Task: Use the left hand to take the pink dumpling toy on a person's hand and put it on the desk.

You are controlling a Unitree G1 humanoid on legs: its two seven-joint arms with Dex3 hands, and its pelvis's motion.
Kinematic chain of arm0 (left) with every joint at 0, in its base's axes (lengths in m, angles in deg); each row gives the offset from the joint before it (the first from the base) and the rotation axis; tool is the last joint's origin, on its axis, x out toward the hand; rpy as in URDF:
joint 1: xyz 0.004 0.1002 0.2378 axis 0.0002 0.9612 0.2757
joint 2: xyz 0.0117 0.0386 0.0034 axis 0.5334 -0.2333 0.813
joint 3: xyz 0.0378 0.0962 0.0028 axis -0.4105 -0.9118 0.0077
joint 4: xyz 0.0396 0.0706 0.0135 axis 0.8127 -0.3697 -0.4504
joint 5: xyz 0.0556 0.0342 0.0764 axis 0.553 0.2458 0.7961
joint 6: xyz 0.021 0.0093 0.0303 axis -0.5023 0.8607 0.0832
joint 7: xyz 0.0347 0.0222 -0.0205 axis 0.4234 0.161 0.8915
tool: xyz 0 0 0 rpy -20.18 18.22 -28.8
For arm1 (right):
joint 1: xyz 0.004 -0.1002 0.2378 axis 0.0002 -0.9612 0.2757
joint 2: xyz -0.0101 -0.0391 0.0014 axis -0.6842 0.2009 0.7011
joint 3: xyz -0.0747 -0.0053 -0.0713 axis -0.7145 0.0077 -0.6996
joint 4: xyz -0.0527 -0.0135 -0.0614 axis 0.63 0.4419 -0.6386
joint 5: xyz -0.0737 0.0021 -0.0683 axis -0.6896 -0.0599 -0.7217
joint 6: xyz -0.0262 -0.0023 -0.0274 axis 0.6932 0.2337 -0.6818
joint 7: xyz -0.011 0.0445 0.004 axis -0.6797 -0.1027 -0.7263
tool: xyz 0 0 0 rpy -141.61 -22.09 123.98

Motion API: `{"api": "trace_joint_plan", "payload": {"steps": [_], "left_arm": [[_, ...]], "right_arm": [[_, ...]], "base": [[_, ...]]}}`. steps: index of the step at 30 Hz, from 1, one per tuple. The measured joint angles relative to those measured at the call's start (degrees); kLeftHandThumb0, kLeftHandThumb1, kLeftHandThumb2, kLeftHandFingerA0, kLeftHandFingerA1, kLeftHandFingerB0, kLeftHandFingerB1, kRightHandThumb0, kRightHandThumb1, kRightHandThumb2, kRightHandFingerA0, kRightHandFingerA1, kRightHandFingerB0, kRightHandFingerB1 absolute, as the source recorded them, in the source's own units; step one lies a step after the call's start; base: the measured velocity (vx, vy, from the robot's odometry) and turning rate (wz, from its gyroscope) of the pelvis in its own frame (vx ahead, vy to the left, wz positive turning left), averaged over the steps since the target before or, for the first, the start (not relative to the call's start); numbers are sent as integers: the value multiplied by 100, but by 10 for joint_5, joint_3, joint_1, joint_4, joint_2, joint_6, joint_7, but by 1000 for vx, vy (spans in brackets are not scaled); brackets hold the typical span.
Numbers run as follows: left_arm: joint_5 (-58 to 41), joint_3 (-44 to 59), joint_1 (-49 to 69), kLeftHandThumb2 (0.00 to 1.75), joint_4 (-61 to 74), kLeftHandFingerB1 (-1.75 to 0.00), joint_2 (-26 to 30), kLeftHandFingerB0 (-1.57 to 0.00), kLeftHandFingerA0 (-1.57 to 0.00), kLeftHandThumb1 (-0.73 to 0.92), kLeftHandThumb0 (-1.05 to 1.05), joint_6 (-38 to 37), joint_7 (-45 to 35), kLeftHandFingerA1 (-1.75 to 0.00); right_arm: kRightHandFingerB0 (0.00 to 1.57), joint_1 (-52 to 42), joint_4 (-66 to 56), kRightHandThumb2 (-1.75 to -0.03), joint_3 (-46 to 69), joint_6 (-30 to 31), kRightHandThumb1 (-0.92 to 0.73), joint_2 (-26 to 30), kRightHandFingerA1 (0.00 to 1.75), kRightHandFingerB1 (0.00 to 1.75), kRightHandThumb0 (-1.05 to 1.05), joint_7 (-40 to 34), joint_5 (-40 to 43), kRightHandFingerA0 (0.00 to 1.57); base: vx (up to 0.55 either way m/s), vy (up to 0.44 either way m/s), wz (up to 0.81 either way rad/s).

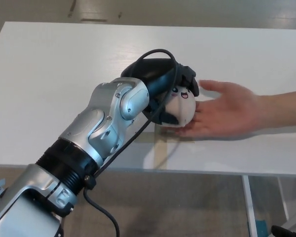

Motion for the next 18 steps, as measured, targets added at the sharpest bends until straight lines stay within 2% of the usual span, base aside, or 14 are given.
{"api": "trace_joint_plan", "payload": {"steps": [1,5,6,9,10,11,12,15,16,18], "left_arm": [[1,0,0,64,0,-62,0,-87,-68,74,-21,-1,0,-153],[2,2,0,63,-1,-57,0,-86,-67,74,-21,-4,0,-152],[2,2,0,63,-2,-64,0,-88,-68,74,-21,-5,0,-153],[2,5,-2,63,-9,-58,-1,-86,-68,74,-21,-8,-2,-154],[2,6,-2,63,-10,-66,-1,-87,-67,74,-21,-9,-3,-154],[2,6,-3,63,-10,-66,-1,-87,-67,74,-21,-9,-3,-154],[2,7,-4,62,-11,-75,-2,-85,-66,74,-21,-9,-3,-156],[3,9,-9,63,-13,-80,-3,-84,-67,75,-21,-11,-4,-156],[3,9,-9,63,-13,-90,-3,-81,-67,75,-21,-11,-4,-157],[3,13,-16,63,-16,-93,-5,-79,-67,75,-21,-13,-4,-157]], "right_arm": [[45,0,0,-60,0,0,-66,0,46,41,-31,1,0,57],[45,1,0,-60,0,0,-66,0,46,41,-31,3,2,57],[45,2,0,-60,0,0,-66,0,46,41,-31,3,3,57],[45,3,0,-60,0,0,-66,0,46,41,-31,5,6,57],[45,3,0,-60,0,0,-66,0,46,41,-31,5,6,57],[45,3,0,-60,0,0,-66,0,46,41,-31,5,6,57],[45,3,0,-60,0,0,-66,0,46,41,-31,6,6,57],[46,3,0,-60,0,0,-66,0,46,41,-31,7,6,56],[46,3,0,-60,0,0,-66,0,46,41,-31,7,6,57],[46,3,0,-60,0,0,-66,0,46,41,-31,8,7,56]], "base": [[0,0,0],[0,0,0],[0,0,0],[0,0,0],[0,0,0],[0,0,0],[0,0,0],[0,0,0],[0,0,0],[0,0,0]]}}
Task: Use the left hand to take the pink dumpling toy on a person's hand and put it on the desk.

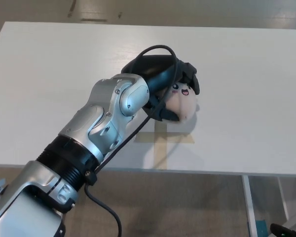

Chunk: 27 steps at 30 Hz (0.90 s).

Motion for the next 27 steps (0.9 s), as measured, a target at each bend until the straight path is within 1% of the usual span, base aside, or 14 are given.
{"api": "trace_joint_plan", "payload": {"steps": [1,2,3,8,14,15,16,18,20,22,23,24,25,27], "left_arm": [[0,2,-3,62,0,-116,-1,-70,-67,75,-20,0,0,-158],[0,4,-7,62,0,-116,-2,-70,-67,75,-20,-1,-1,-158],[0,4,-7,62,0,-127,-2,-65,-67,75,-20,-1,-1,-159],[-1,19,-19,62,3,-133,-2,-61,-67,75,-20,-10,-2,-159],[-2,36,-21,62,14,-120,8,-66,-67,76,-22,-21,-4,-159],[-2,36,-21,63,14,-102,8,-74,-66,76,-22,-21,-4,-159],[-5,49,-29,64,24,-57,19,-85,-68,75,-24,-25,-10,-155],[-7,66,-40,64,39,-57,33,-85,-68,75,-24,-27,-18,-155],[-8,70,-43,65,43,-51,36,-76,-70,76,-26,-28,-20,-149],[-20,99,-54,65,68,-51,61,-76,-70,76,-26,-33,-33,-149],[-25,112,-58,65,75,-57,73,-84,-72,75,-25,-36,-37,-147],[-26,115,-59,62,76,-76,76,-84,-73,77,-23,-37,-38,-141],[-26,115,-59,62,76,-76,76,-84,-73,77,-23,-37,-38,-141],[-44,150,-72,63,74,-68,105,-85,-74,77,-22,-49,-50,-139]], "right_arm": [[46,0,0,-60,0,0,-66,0,46,42,-31,0,0,57],[46,0,0,-60,0,0,-66,0,46,42,-31,1,0,57],[47,0,0,-60,0,0,-66,0,46,42,-31,1,0,57],[47,0,0,-60,1,0,-66,0,46,42,-31,6,1,57],[47,-1,0,-60,0,0,-66,0,46,42,-31,10,2,57],[47,-1,0,-60,0,0,-66,0,46,42,-31,10,2,56],[47,-1,0,-60,0,0,-66,1,46,42,-31,11,2,56],[47,-1,0,-60,-1,0,-66,1,46,42,-31,12,2,56],[47,-1,0,-60,-1,0,-66,2,46,42,-31,13,2,56],[47,-1,0,-60,-2,0,-66,2,46,42,-31,15,2,56],[47,-1,0,-60,-2,0,-66,2,45,42,-31,16,2,56],[48,-2,0,-60,-2,0,-66,3,45,42,-31,16,2,55],[48,-2,0,-60,-2,0,-66,3,45,42,-31,16,2,55],[48,-2,0,-60,-2,1,-66,4,45,42,-31,19,2,55]], "base": [[0,0,0],[0,0,0],[0,0,0],[0,0,0],[0,0,0],[0,0,0],[0,0,0],[0,0,0],[0,0,0],[0,0,0],[0,0,0],[0,0,0],[0,0,0],[0,0,0]]}}
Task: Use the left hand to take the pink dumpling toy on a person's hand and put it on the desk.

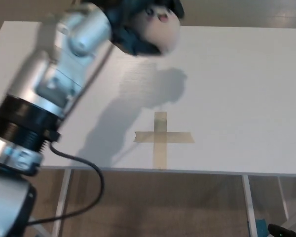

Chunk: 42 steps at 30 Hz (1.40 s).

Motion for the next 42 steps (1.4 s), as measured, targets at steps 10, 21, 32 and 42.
{"api": "trace_joint_plan", "payload": {"steps": [10,21,32,42], "left_arm": [[-54,92,-12,65,26,-102,75,-74,-73,80,-14,-20,-33,-135],[-108,172,112,64,40,-89,153,-78,-71,81,-17,-70,-50,-132],[-110,156,240,64,-39,-70,159,-85,-73,79,-14,-128,-33,-129],[-81,101,294,63,-51,-64,137,-83,-69,78,-17,-124,-4,-130]], "right_arm": [[48,1,1,-60,0,2,-66,1,45,42,-31,2,0,55],[48,-2,3,-59,-7,5,-65,4,45,42,-30,3,-2,55],[50,-3,4,-59,-9,5,-65,4,45,43,-30,2,-2,56],[51,-3,4,-59,-8,5,-65,5,45,44,-30,1,-1,56]], "base": [[0,0,0],[0,0,0],[0,0,0],[0,0,0]]}}
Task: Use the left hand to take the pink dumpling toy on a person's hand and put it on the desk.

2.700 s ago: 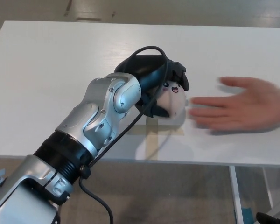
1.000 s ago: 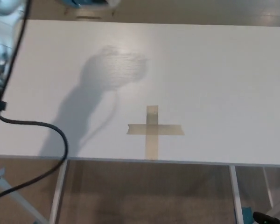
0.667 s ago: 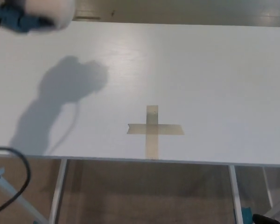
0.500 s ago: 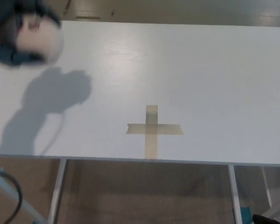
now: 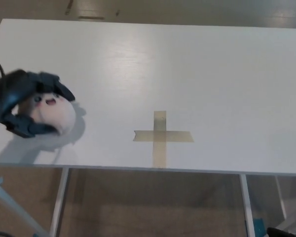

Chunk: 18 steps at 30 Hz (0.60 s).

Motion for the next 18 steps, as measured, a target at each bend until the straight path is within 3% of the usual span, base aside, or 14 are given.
{"api": "trace_joint_plan", "payload": {"steps": [7,8,9,10,11,12,13,14,15,16,18], "left_arm": [[29,-42,1,63,-7,-61,-32,-82,-70,78,-17,12,23,-125],[33,-48,1,63,-8,-54,-39,-79,-83,78,-17,11,29,-98],[35,-50,1,63,-8,-54,-41,-79,-83,78,-17,11,32,-98],[36,-51,1,62,-9,-42,-41,-61,-91,74,-20,11,34,-83],[37,-53,2,62,-10,-42,-42,-61,-91,74,-20,10,37,-83],[38,-55,2,61,-12,-30,-43,-26,-47,66,-34,8,40,-39],[38,-58,3,61,-14,-30,-44,-26,-47,66,-34,6,43,-39],[38,-60,3,68,-14,-32,-45,-13,-16,56,-45,4,43,-35],[37,-65,3,68,-14,-32,-44,-13,-16,56,-45,5,40,-35],[38,-67,3,59,-13,-25,-43,-9,-5,51,-48,7,37,-23],[38,-73,3,55,-12,-26,-41,-7,0,51,-53,13,29,-24]], "right_arm": [[50,0,0,-59,0,0,-65,0,45,43,-31,0,0,55],[50,0,0,-59,0,0,-65,0,45,43,-30,0,0,56],[50,0,0,-59,0,0,-65,0,45,43,-30,0,0,56],[50,0,0,-59,0,0,-65,1,45,43,-31,0,0,56],[50,0,0,-59,0,0,-65,1,45,43,-31,0,0,56],[51,0,0,-59,0,0,-65,1,45,43,-31,0,0,55],[51,0,0,-59,0,0,-65,1,45,43,-31,0,0,55],[51,0,0,-59,0,0,-65,1,45,43,-31,0,0,55],[51,0,0,-59,0,0,-65,1,45,43,-31,0,0,55],[43,0,0,-83,0,0,-50,1,58,55,-36,1,0,50],[44,0,0,-83,0,0,-50,1,58,55,-37,1,0,50]], "base": [[0,0,0],[0,0,0],[0,0,0],[0,0,0],[0,0,0],[0,0,0],[0,0,0],[0,0,0],[0,0,0],[0,0,0],[0,0,0]]}}
